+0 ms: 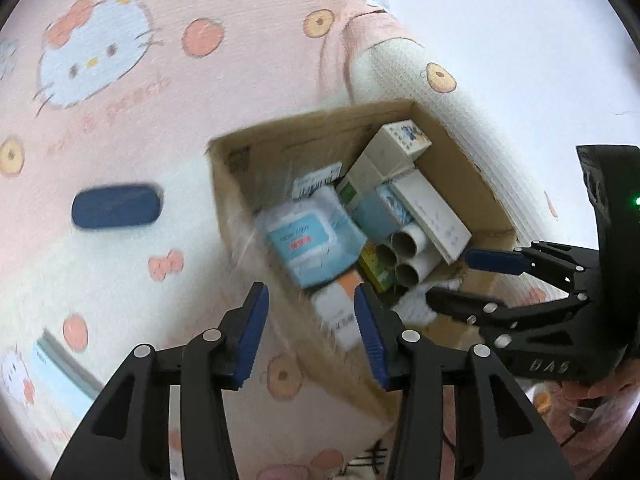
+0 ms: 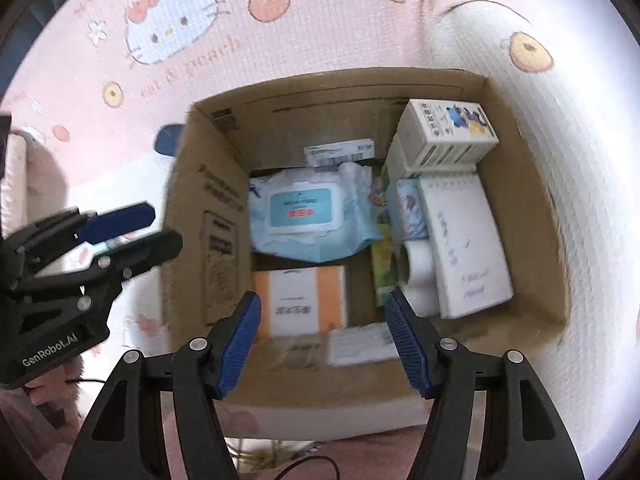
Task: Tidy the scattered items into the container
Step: 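Withdraw the right gripper from the box toward the light blue case, then move the right gripper over the light blue LUCKY case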
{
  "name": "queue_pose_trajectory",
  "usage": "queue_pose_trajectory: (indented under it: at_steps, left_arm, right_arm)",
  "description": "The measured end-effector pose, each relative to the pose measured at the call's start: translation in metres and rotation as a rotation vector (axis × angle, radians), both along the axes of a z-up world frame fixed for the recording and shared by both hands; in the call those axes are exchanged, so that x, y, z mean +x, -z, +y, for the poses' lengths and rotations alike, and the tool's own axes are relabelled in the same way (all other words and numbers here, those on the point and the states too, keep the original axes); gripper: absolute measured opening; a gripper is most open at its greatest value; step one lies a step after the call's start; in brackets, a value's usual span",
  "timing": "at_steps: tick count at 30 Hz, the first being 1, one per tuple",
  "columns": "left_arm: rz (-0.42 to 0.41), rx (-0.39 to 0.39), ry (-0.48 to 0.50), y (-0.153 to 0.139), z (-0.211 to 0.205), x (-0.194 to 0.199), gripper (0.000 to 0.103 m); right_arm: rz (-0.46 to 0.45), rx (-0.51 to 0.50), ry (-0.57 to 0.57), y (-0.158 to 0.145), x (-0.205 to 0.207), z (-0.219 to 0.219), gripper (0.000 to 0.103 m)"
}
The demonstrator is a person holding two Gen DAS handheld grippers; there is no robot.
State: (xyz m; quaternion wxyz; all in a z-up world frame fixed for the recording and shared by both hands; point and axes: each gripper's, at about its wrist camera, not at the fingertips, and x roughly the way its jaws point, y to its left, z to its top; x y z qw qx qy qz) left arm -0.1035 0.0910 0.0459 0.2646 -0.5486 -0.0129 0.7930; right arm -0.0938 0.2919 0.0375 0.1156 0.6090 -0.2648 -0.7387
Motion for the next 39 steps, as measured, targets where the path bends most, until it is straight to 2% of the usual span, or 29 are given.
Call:
queue_pose_trajectory:
  at_steps: [4, 10, 14, 19, 23, 25, 28, 29, 30, 31, 33, 36, 39]
  left_arm:
    - [-0.014, 0.011, -0.017, -0.001, -0.029, 0.017, 0.049]
    - [0.058, -0.021, -0.005, -0.002, -0.078, 0.039, 0.049]
    - [0.087, -0.036, -0.023, 0.009, -0.110, 0.045, 0.049]
    - [0.066, -0.015, -0.113, 0.021, -0.152, 0.046, 0.049]
    - [0.089, -0.026, -0.236, 0.028, -0.192, 0.053, 0.049]
    - [0.061, -0.047, -0.301, 0.041, -0.213, 0.054, 0.050]
    - [-0.033, -0.101, -0.395, 0.070, -0.244, 0.055, 0.049]
    - [-0.065, -0.107, -0.432, 0.081, -0.257, 0.056, 0.049]
    - [-0.087, -0.103, -0.456, 0.089, -0.266, 0.057, 0.049]
    - [-0.109, -0.098, -0.479, 0.096, -0.274, 0.058, 0.049]
    - [-0.147, -0.067, -0.540, 0.109, -0.292, 0.058, 0.049]
    - [-0.155, -0.023, -0.607, 0.118, -0.315, 0.058, 0.049]
    - [-0.157, 0.016, -0.652, 0.124, -0.331, 0.055, 0.049]
  right_arm:
    - [0.047, -0.021, 0.058, -0.013, 0.020, -0.014, 0.063]
    - [0.098, -0.017, 0.202, -0.033, 0.046, -0.036, 0.066]
    - [0.126, -0.048, 0.207, -0.041, 0.053, -0.061, 0.068]
    - [0.156, -0.080, 0.179, -0.041, 0.049, -0.090, 0.068]
    - [0.191, -0.071, 0.174, -0.035, 0.038, -0.115, 0.070]
    - [0.203, -0.103, 0.157, -0.028, 0.033, -0.133, 0.070]
    - [0.202, -0.170, 0.094, -0.014, 0.020, -0.169, 0.070]
    - [0.205, -0.099, 0.086, -0.015, 0.018, -0.180, 0.074]
    - [0.254, 0.004, 0.057, -0.023, 0.015, -0.196, 0.074]
    - [0.297, 0.052, 0.007, -0.028, 0.013, -0.210, 0.074]
    - [0.342, 0.116, -0.110, -0.034, 0.007, -0.239, 0.074]
    - [0.406, 0.193, -0.217, -0.043, 0.002, -0.271, 0.074]
    - [0.444, 0.196, -0.284, -0.047, -0.004, -0.291, 0.074]
